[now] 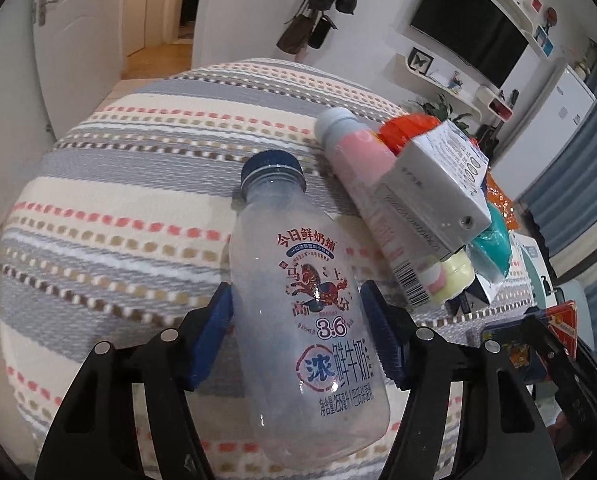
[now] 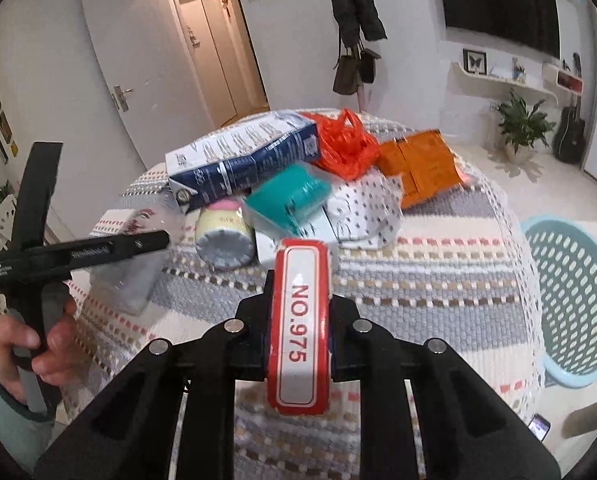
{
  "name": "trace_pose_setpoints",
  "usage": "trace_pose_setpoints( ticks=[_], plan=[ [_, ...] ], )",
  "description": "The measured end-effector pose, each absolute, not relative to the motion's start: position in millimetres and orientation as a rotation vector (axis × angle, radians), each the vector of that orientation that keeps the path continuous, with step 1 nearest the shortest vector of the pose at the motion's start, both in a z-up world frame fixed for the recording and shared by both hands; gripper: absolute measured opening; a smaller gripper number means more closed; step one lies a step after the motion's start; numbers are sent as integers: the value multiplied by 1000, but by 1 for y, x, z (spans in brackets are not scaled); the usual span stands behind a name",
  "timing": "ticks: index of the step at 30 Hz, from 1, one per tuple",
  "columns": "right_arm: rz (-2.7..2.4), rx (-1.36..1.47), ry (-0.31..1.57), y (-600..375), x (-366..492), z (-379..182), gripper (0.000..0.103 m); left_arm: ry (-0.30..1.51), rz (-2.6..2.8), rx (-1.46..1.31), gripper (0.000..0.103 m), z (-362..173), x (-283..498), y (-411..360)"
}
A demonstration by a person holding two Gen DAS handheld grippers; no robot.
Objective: Collect trash
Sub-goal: 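Grasp the clear milk bottle with the left gripper while the right gripper grasps the blue-red box, then carry the bottle and box over the blue basket and release both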
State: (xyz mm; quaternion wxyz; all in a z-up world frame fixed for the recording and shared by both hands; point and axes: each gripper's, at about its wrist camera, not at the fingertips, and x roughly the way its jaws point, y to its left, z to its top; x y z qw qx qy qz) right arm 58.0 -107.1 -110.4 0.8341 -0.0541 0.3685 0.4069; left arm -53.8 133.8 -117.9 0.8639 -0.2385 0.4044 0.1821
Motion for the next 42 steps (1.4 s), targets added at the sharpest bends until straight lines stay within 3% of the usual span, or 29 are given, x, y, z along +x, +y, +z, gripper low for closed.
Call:
trace_pose_setpoints(
  ticks=[16, 24, 31, 37, 42],
  plan=[
    [939, -121, 881, -150, 35, -131, 22, 781, 378, -449, 61, -92, -56, 130],
    [920, -147, 933, -163, 24, -148, 22, 739, 359, -413, 50, -73, -59, 118],
    [909, -125, 930, -171, 20, -150, 22, 805, 340, -365, 49, -82, -51, 109],
    [903, -111, 939, -173, 24, -150, 22, 910, 265, -417, 53, -108, -59, 111],
    [903, -107, 944, -170, 29, -146, 22, 923, 235, -446, 73, -113, -53, 106]
  ],
)
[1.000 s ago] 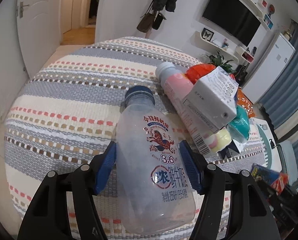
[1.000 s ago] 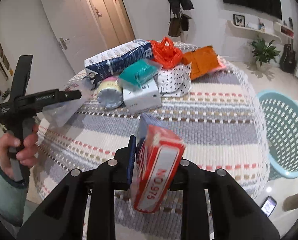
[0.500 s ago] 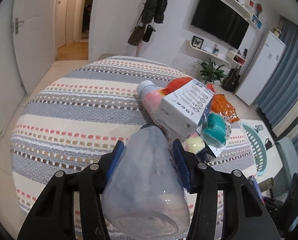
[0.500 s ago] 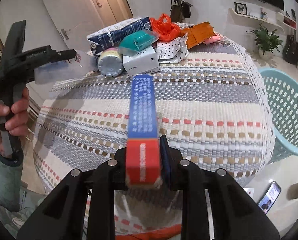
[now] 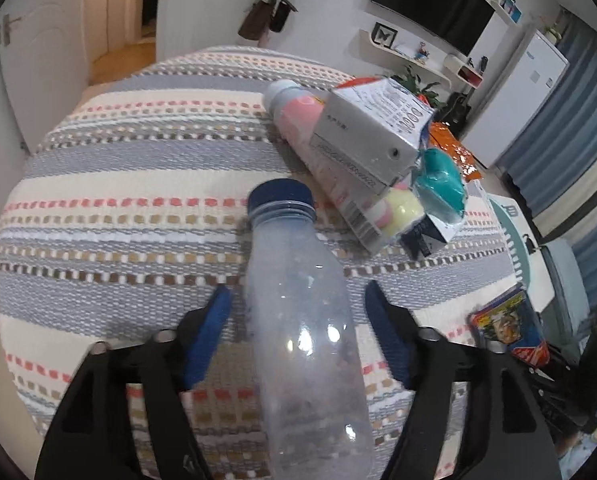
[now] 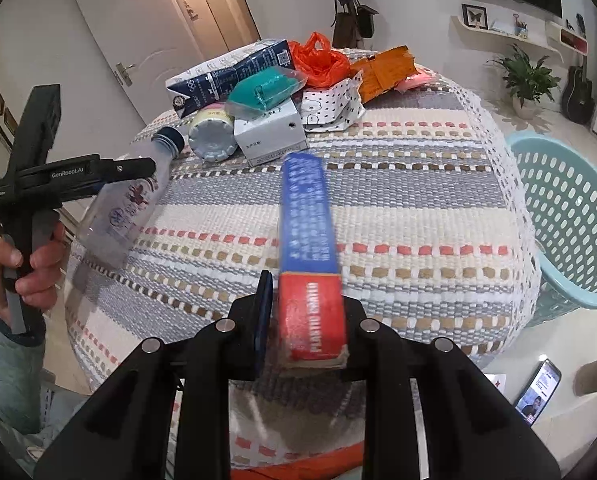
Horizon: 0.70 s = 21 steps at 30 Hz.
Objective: Collect trash
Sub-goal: 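Carry the bottle and box over the blue basket and release both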
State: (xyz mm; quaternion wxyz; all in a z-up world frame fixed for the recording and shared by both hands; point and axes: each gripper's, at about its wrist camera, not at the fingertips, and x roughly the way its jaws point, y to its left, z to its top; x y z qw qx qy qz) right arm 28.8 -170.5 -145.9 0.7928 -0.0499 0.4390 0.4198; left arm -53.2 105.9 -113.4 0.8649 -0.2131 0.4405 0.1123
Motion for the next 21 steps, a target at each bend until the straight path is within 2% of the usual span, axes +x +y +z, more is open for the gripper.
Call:
trace_pose_setpoints(
  ticks=[4, 6, 7, 10, 11, 21],
  plan=[
    [902, -93, 948, -172, 31, -143, 22, 974, 264, -441, 69, -127, -45, 100],
    [899, -89, 945, -173, 32, -141, 22, 979, 292, -412, 50, -128, -44, 93],
    [897, -84, 943, -175, 32, -141, 22, 980, 303, -400, 47, -128, -42, 91],
    [879, -101, 932, -176, 32, -139, 22, 944, 288, -459, 46, -124, -47, 88],
    [875, -107, 922, -177, 32, -138, 15, 922, 288, -465, 46, -122, -51, 88],
    [906, -74, 799, -190, 41, -110, 14, 670, 250, -422, 46, -49, -67, 64]
  ],
)
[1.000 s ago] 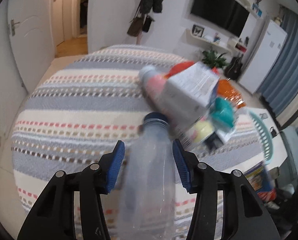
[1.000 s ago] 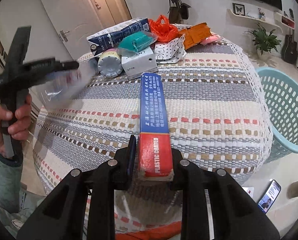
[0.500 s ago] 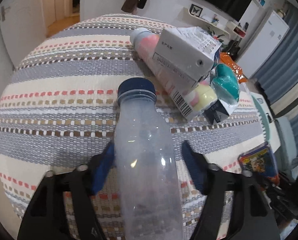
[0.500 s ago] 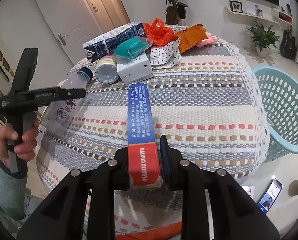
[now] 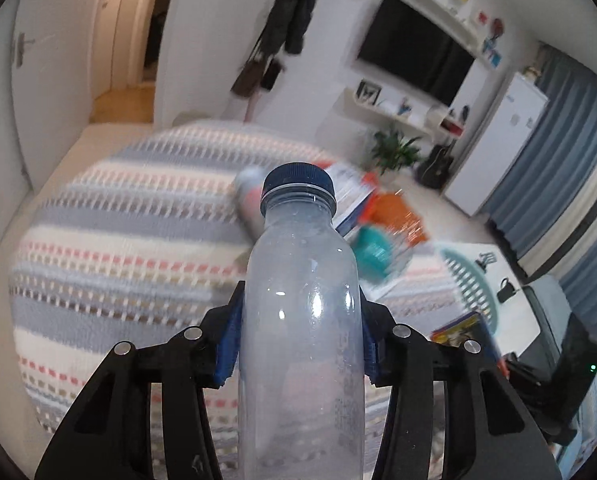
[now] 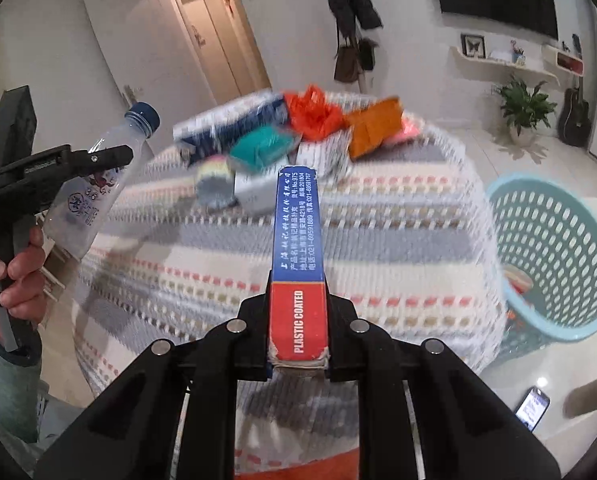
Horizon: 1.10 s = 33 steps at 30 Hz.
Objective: Collect trash
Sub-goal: 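Carry the bottle and box over the blue basket and release both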
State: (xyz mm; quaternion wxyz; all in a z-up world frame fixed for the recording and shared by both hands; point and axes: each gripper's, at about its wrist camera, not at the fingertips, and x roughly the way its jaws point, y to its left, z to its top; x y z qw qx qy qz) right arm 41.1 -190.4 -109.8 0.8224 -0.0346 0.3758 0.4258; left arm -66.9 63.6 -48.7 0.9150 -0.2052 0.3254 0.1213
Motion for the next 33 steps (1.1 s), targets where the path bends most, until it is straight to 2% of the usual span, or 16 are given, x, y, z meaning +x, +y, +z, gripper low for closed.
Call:
trace_pose_setpoints(
  ticks=[8, 13, 22, 33],
  plan=[
    [763, 19, 675, -239, 81, -79, 14, 630, 67, -312, 46, -8, 7, -7],
    [600, 80, 645, -287, 118, -75, 14, 658, -67, -277, 46, -13, 61, -58],
    [335, 243, 771, -353, 190, -122, 14, 804, -255, -279, 46, -76, 159, -134],
    [183, 290, 1003, -359, 226, -201, 15, 1000, -331, -297, 46, -154, 212, -176]
  ],
)
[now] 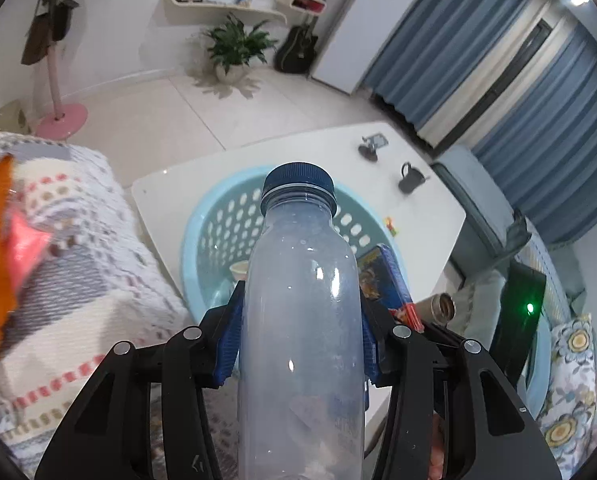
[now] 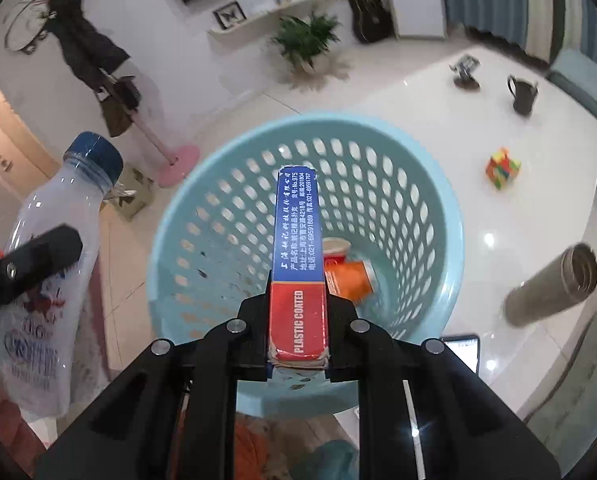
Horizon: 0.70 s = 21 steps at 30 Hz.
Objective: Collect trash
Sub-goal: 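Carry the bottle and box over the blue basket and release both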
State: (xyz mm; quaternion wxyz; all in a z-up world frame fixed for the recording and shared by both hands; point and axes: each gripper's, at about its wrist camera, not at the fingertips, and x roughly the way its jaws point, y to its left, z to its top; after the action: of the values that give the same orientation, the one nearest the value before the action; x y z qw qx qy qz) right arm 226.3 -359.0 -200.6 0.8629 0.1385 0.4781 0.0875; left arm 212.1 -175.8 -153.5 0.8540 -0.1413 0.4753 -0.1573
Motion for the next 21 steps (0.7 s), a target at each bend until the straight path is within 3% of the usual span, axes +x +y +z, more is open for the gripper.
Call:
trace_pose_setpoints(
  ticks=[5, 8, 16, 19, 21],
  plan=[
    [165, 332, 1024, -370, 232, -206, 16, 1005, -327, -320, 60, -159, 219, -172],
    [161, 342, 1016, -375, 231, -201, 24, 990, -327, -334, 67, -154, 218, -167],
    [177, 347, 983, -377, 221, -183, 28, 929, -315, -306, 67, -128, 197, -154],
    [208, 334, 961, -369, 213, -172, 33, 895, -312, -303, 67, -115, 181, -144],
    [240, 320, 927, -361, 205, -158, 42, 861, -302, -290, 67, -103, 167, -134]
  ],
)
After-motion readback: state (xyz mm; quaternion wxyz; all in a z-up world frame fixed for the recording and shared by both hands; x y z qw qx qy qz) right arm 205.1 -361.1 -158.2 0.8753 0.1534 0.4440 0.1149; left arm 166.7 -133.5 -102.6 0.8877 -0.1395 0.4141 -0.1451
